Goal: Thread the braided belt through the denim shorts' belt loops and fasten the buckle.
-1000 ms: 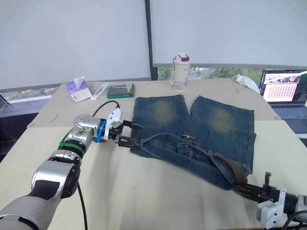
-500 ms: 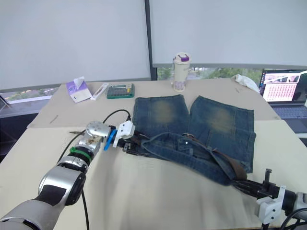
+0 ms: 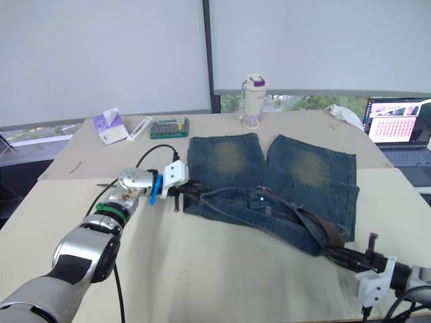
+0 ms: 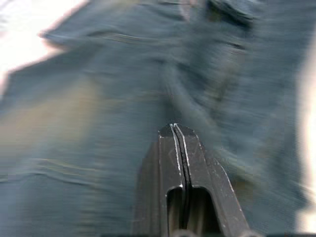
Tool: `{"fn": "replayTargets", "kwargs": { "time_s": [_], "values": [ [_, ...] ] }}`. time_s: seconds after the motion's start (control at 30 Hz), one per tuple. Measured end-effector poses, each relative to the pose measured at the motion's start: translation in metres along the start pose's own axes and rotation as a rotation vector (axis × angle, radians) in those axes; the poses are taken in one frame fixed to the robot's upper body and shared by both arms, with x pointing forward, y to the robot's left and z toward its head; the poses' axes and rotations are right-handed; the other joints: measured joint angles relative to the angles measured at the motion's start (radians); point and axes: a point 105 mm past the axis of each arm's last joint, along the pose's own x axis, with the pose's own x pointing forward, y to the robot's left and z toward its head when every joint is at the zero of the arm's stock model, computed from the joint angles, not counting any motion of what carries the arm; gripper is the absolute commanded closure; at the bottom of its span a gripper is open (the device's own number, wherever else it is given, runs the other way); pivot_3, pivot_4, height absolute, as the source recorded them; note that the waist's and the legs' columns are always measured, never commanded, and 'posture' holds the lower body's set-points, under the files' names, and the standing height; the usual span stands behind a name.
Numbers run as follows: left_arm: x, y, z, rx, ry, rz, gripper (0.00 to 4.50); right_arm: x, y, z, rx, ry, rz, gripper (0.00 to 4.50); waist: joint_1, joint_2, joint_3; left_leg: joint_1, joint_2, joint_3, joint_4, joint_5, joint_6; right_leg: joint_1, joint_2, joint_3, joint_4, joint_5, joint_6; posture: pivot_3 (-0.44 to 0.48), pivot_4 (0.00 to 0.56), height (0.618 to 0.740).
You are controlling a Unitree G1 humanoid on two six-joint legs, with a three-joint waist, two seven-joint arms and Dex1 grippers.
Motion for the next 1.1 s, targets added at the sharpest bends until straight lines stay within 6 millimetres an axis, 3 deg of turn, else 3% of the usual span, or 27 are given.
{"fn": "replayTargets", "kwargs": {
  "time_s": [0.2,0.3,0.4,0.53,0.7,0.93,1.1],
  "values": [
    [0.002,0.029,0.015,0.078,0.002,0.174,4.48,0.019,-0.035,-0.019,-0.02,0.063,-0.119,4.5,-0.002,0.0,0.0,0.001,0.001,0.003,-0.002,0.0,0.0,0.0,0.0,0.003,0.0,0.0,0.0,0.0,0.15,0.74],
    [-0.002,0.03,0.014,0.028,-0.018,0.181,4.48,0.022,-0.041,-0.021,-0.02,0.071,-0.141,4.5,-0.001,0.002,-0.001,0.001,0.001,0.004,-0.001,0.0,0.0,0.0,0.0,0.004,0.0,0.0,0.0,0.0,0.15,0.74],
    [-0.007,0.014,0.011,-0.086,-0.062,0.024,4.48,0.021,-0.035,-0.02,-0.01,0.067,-0.131,4.5,-0.002,0.005,-0.003,0.001,0.0,0.004,-0.001,0.0,0.0,0.0,0.0,0.004,0.0,0.0,0.0,0.0,0.15,0.74],
    [-0.015,-0.015,-0.012,-0.244,-0.023,-0.153,3.33,0.017,-0.023,-0.018,0.012,0.064,-0.112,4.5,-0.009,0.006,-0.004,0.001,0.0,0.004,-0.001,0.0,0.001,0.0,0.001,0.005,0.0,0.0,0.0,0.0,0.15,0.74],
    [-0.018,-0.022,-0.005,-0.236,-0.06,-0.236,1.68,0.016,-0.023,-0.018,0.015,0.064,-0.124,4.5,-0.008,0.006,-0.004,0.001,0.0,0.004,0.0,0.0,0.001,0.0,0.001,0.005,0.0,0.0,0.0,0.0,0.15,0.74],
    [-0.02,-0.04,-0.009,-0.233,-0.052,-0.361,1.68,0.016,-0.021,-0.017,0.018,0.061,-0.127,4.5,-0.009,0.006,-0.004,0.002,0.0,0.005,-0.001,-0.001,0.002,0.0,0.001,0.007,0.0,0.0,0.0,0.0,0.15,0.74],
    [-0.015,-0.043,-0.018,-0.158,0.023,-0.34,1.68,0.014,-0.02,-0.016,0.013,0.063,-0.119,4.5,-0.005,0.005,-0.004,0.002,0.0,0.006,0.0,-0.001,0.002,0.0,0.001,0.008,0.0,0.0,0.0,0.0,0.15,0.74]
  ]
}}
